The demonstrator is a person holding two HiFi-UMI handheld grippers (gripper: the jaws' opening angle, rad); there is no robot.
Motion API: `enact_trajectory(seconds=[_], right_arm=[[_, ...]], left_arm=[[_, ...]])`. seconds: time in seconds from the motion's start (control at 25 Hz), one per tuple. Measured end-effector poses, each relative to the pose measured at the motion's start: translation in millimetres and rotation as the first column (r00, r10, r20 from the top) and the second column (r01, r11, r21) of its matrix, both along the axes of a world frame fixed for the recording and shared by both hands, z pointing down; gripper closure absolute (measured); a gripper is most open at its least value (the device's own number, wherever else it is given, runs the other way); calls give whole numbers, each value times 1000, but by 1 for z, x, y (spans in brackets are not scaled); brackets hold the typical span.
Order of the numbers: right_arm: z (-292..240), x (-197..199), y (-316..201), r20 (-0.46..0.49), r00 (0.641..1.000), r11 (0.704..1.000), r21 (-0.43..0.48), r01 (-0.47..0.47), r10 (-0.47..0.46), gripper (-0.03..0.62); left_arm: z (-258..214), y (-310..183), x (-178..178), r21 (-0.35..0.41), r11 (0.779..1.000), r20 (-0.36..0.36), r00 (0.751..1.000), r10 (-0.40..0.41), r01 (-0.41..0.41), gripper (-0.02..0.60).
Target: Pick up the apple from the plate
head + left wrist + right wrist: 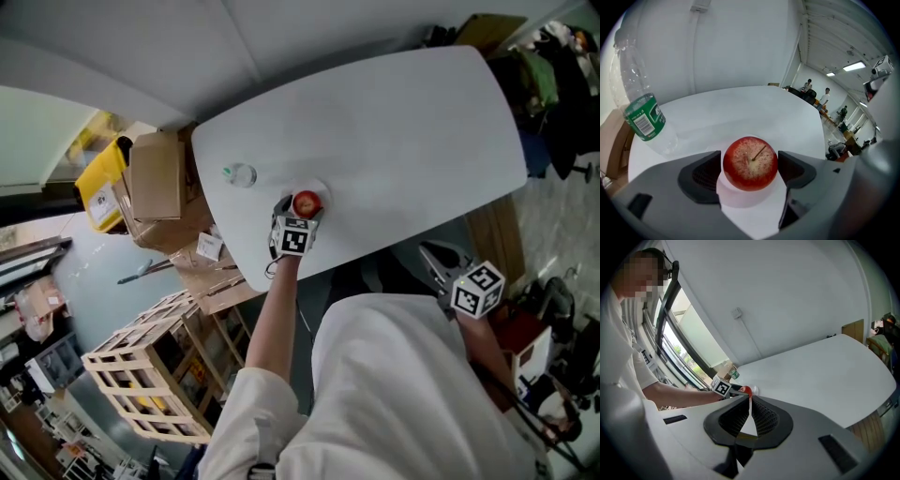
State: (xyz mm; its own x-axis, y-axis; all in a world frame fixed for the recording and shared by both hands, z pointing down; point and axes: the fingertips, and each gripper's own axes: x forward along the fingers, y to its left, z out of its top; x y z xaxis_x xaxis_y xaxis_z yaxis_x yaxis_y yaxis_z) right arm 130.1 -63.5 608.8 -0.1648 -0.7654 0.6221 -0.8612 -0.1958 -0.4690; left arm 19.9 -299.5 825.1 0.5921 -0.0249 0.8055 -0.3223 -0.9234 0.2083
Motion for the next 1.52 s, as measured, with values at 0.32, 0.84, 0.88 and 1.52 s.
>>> enact_trajectory(seconds=[0.32, 0.84, 0.88, 1.52], right_arm=[[1, 1, 10, -5, 1000, 1000, -2, -23, 23, 556], [-5, -4, 11, -18, 1000, 999, 44, 2, -1, 556], [-5, -4, 11, -17, 1000, 999, 46, 5, -4, 556], [-20, 22, 36, -6, 995, 985, 140, 100, -101, 556]], left_arm=[[-12, 0, 2, -26, 999, -50, 998, -35, 33, 218], [-82, 24, -8, -45, 995, -171, 981, -91, 85, 218], [-89, 27, -9, -47, 995, -181, 979, -95, 88, 218], [-194, 96, -24, -52, 976, -295, 930, -218, 212, 218]])
